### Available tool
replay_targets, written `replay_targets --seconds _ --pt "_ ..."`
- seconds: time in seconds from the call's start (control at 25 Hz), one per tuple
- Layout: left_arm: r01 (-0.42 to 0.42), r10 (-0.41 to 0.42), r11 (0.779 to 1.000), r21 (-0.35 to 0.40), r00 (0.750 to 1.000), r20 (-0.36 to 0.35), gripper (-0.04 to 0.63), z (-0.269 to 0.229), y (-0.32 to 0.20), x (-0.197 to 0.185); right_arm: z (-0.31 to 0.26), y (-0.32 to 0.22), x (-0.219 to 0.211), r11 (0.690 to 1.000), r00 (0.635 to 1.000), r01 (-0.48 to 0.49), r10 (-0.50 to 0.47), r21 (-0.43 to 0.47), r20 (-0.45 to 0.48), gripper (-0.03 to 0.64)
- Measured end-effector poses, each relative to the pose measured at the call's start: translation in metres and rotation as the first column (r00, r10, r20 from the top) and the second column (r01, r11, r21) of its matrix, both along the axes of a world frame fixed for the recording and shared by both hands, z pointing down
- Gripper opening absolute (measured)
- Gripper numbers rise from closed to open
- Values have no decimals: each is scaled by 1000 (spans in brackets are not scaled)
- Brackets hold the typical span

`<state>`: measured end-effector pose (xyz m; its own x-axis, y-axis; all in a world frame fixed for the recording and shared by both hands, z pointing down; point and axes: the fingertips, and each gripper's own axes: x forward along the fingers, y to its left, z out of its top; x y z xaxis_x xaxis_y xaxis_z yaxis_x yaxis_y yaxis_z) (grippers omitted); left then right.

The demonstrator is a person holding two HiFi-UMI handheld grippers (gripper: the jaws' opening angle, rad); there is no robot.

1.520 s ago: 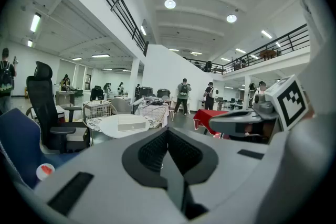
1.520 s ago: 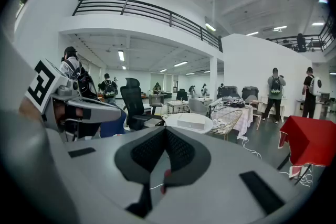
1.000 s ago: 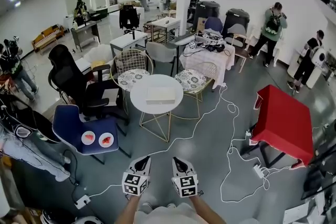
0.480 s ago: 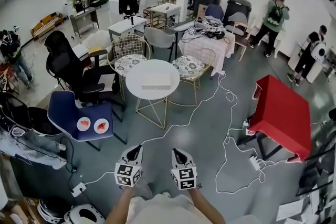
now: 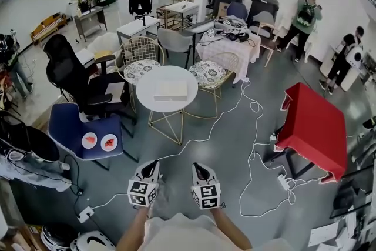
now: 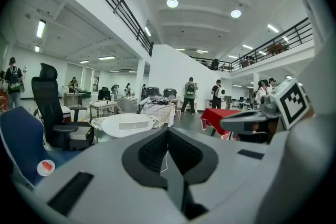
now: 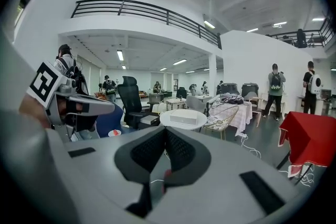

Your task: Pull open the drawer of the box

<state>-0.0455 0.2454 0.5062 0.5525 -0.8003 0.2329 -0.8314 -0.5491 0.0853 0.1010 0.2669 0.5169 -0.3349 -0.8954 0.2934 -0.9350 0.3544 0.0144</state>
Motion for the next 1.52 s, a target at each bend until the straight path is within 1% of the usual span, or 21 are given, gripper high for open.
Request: replay_targets --seconds 0.36,0.52,0.72,0.88,1.16,1.36,1.52 --pt "-13 13 1000 -7 1000 -18 12 14 -60 0 12 -56 -2 1000 1000 -5 5 -9 -11 15" --pt "-23 22 999 -26 999 -24 11 23 -101 -2 20 -92 -6 1000 1000 1 -1 -25 -21 15" --pt "-63 61 997 -45 998 -25 11 28 -160 -3 29 -142 -10 998 999 -30 29 -60 -29 15" --pt "-102 101 994 -48 995 -12 11 25 -210 -6 33 -193 -20 995 998 -52 50 -81 -27 15" --pt "-113 112 991 -73 994 -8 11 17 -303 -37 20 -292 -56 994 998 -53 51 -92 -29 15" --pt "-135 134 988 -75 991 -19 11 8 -373 -51 12 -366 -77 993 998 -65 63 -94 -27 15" --pt "-149 147 986 -76 989 -31 11 3 -413 -63 8 -408 -94 992 997 -82 80 -99 -22 15"
